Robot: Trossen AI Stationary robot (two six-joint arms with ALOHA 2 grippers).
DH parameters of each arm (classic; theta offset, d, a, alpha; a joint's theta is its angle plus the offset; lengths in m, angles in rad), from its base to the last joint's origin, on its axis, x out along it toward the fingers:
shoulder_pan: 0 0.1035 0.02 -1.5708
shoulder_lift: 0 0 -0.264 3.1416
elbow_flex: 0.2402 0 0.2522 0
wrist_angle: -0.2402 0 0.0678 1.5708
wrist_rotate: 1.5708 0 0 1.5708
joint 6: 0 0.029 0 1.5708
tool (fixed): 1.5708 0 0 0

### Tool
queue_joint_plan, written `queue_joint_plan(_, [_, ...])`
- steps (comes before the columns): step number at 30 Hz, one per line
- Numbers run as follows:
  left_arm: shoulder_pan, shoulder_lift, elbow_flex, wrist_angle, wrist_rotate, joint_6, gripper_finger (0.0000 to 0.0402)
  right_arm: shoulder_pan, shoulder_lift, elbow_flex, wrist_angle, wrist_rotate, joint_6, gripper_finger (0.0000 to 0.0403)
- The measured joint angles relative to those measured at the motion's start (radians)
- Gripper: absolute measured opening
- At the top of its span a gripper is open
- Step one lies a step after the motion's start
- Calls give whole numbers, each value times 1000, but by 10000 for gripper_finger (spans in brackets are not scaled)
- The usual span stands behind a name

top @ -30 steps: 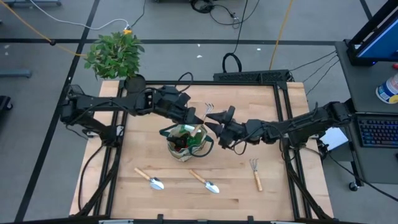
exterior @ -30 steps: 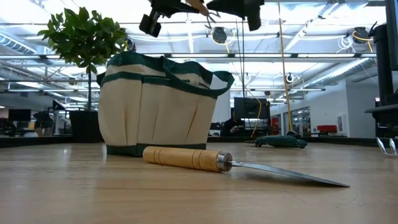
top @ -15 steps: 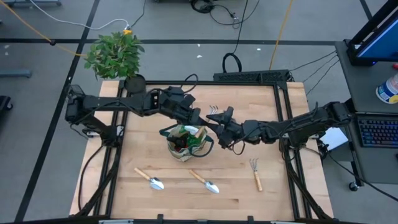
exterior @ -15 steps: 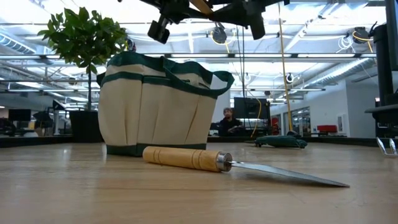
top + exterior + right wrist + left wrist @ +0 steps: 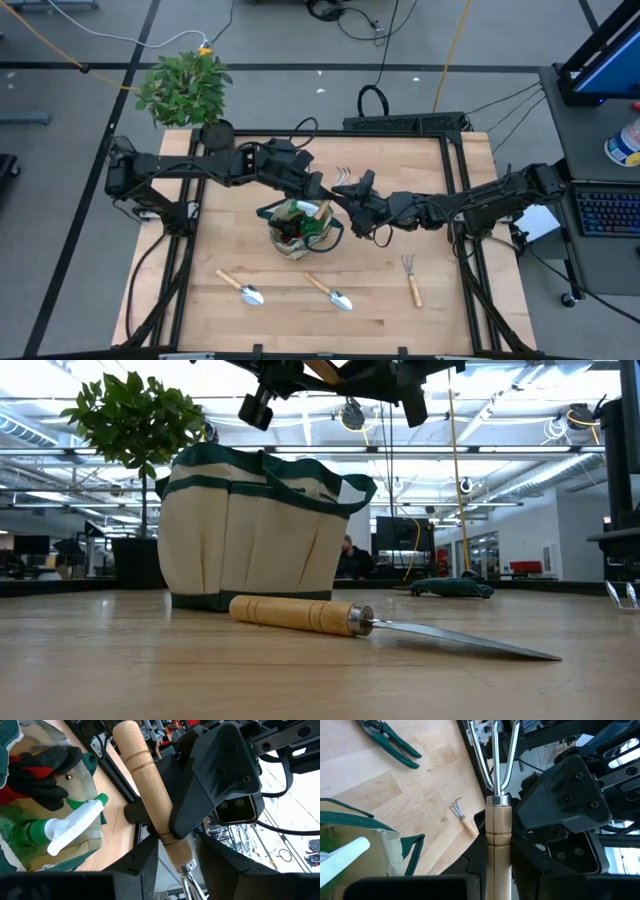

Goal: Pick & Place Garden tools in Gardening bag
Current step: Put the top brown hand rake into the gardening bag

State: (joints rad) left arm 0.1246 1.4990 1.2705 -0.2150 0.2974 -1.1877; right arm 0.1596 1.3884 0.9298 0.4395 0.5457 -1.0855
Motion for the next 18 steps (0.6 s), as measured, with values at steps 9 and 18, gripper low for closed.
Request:
queue_joint_plan(9, [0, 0, 0, 0, -2, -3, 61, 0, 0, 0, -17, 0, 29, 74])
queue_joint_plan(18, [0, 0, 0, -4, -20, 29, 89, 0, 0, 0, -34, 4, 67, 62])
